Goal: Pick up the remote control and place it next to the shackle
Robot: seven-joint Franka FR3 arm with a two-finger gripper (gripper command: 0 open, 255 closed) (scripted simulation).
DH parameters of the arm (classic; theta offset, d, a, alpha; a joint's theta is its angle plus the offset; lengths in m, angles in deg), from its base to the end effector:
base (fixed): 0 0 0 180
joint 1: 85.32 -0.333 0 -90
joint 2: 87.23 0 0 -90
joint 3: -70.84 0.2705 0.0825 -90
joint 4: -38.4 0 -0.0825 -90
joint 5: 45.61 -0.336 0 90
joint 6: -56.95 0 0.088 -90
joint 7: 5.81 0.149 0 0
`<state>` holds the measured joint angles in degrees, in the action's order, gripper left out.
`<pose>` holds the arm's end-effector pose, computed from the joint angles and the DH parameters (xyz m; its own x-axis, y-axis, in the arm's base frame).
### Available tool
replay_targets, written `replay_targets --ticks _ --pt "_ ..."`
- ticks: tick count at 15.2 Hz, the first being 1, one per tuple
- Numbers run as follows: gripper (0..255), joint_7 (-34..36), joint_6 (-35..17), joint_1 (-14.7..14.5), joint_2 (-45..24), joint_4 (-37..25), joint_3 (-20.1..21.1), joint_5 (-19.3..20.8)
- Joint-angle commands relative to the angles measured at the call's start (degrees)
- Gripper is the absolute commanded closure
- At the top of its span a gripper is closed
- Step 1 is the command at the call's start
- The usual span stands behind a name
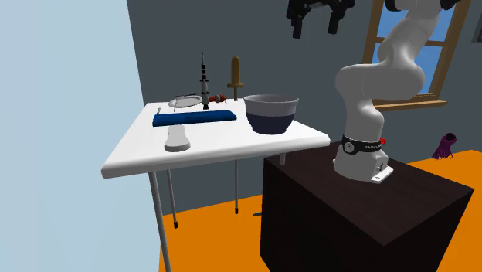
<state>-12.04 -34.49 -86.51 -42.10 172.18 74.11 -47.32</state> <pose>0.2945 0.0303 0.5276 0.9843 0.1701 0.0464 0.1695 -0.9854 0.0157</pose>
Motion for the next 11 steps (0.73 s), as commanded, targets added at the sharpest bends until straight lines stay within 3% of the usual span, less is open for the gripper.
replay_targets --ticks 1,11 --pt "0 0.0 0.0 0.0 0.0 0.0 0.0 0.0" --pt "0 -28.5 -11.4 -2.1 -8.8 3.0 -14.8 8.1"
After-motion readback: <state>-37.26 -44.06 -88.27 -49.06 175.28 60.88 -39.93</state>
